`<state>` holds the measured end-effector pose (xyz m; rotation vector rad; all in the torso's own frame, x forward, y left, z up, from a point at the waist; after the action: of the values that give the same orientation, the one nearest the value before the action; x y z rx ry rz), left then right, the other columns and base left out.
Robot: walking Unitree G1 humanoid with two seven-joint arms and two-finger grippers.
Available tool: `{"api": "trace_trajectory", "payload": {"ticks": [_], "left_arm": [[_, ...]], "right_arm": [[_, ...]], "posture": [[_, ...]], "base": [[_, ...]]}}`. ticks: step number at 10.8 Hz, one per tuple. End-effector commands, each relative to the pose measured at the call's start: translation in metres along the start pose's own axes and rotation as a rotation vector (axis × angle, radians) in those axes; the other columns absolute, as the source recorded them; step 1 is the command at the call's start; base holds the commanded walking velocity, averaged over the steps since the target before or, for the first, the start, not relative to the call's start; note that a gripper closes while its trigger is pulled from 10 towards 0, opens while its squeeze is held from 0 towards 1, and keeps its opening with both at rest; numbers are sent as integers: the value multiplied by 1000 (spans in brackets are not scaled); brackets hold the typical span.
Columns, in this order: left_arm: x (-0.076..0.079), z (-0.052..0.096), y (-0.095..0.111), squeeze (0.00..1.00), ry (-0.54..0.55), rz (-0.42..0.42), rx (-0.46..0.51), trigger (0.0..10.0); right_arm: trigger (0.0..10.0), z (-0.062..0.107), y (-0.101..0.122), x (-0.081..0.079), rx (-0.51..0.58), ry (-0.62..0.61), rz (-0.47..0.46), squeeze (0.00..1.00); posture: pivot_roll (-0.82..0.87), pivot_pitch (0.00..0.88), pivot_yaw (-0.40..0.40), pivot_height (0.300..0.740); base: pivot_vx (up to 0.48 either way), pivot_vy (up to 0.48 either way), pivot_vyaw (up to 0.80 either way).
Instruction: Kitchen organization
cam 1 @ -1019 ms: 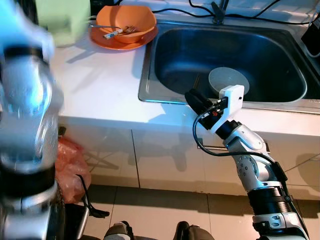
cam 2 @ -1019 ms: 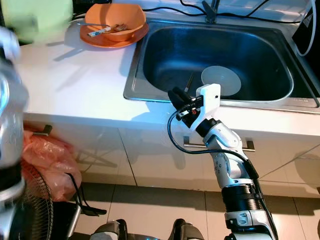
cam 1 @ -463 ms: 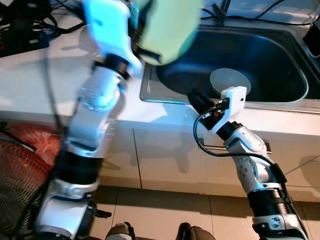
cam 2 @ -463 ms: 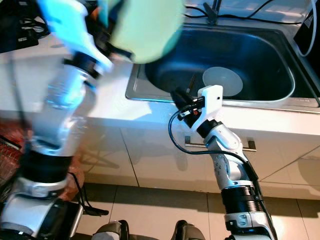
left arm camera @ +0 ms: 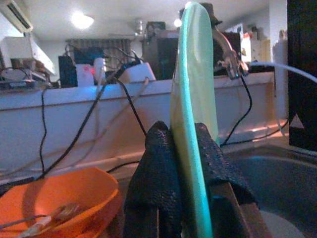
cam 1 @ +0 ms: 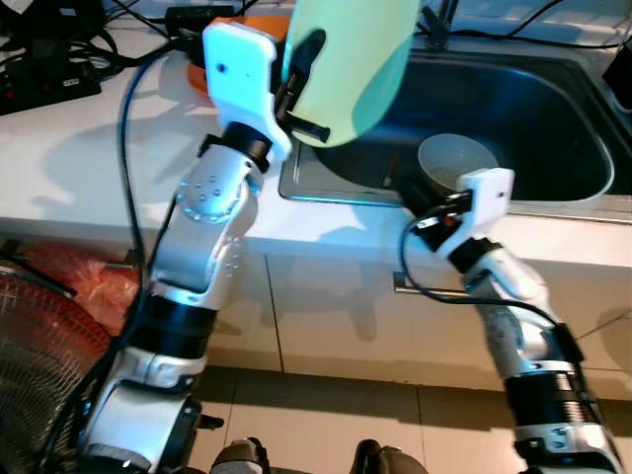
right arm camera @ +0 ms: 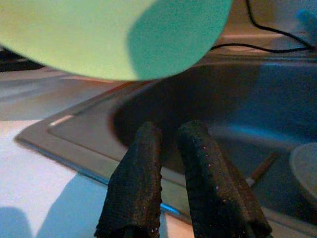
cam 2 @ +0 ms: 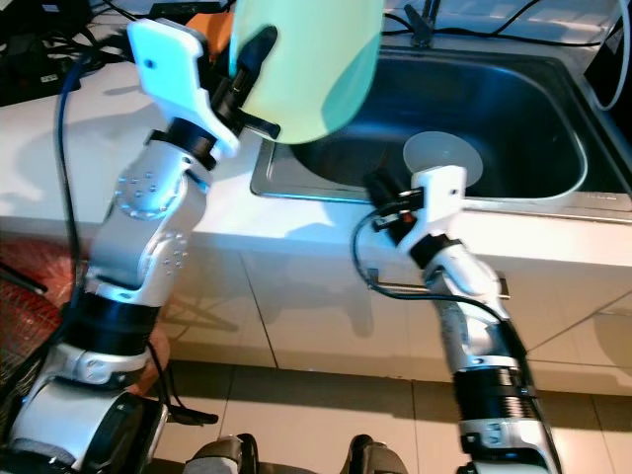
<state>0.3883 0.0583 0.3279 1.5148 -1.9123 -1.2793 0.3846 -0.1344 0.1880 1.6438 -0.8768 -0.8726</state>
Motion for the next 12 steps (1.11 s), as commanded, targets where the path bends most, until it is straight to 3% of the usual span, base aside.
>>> {"api": "trace_trajectory", "payload": {"ticks": [1, 4, 7, 9, 12], "left_arm": [[9, -7, 12, 0, -38, -17, 54, 10000], [32, -21, -17, 0, -80, 19, -15, 10000], [51, -38, -29, 0, -139, 24, -54, 10000], [49, -52, -31, 0, -144, -1, -79, 10000], [30, -64, -39, 0, -61, -47, -145, 10000]], "right_arm": [[10000, 10, -14, 17, -54, -70, -11, 0], [10000, 14, -15, 15, -51, -84, -5, 0], [10000, 21, -18, 10, -54, -85, -8, 0], [10000, 27, -19, 7, -60, -88, -7, 0], [10000, 41, -18, 1, -76, -87, 0, 0]], "posture": [[18, 172, 44, 740], [-12, 170, 70, 740], [-35, 180, 92, 740], [-51, 194, 99, 740], [-84, 232, 87, 740]], "base": [[0, 0, 0], [0, 0, 0], [0, 0, 0], [0, 0, 0], [0, 0, 0]]}}
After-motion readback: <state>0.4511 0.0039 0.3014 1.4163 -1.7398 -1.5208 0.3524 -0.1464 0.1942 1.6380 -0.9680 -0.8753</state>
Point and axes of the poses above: a point about 5 cm out from each wrist's last joint towards the gripper, its own z axis pointing back from the gripper into the wrist, its own y axis along the axis of the wrist's last joint, x = y × z, the point moved 6 cm from there along -z, pointing out of the wrist towards the gripper, and after that the axes turned 5 degrees about -z, right-handed, at the moved point
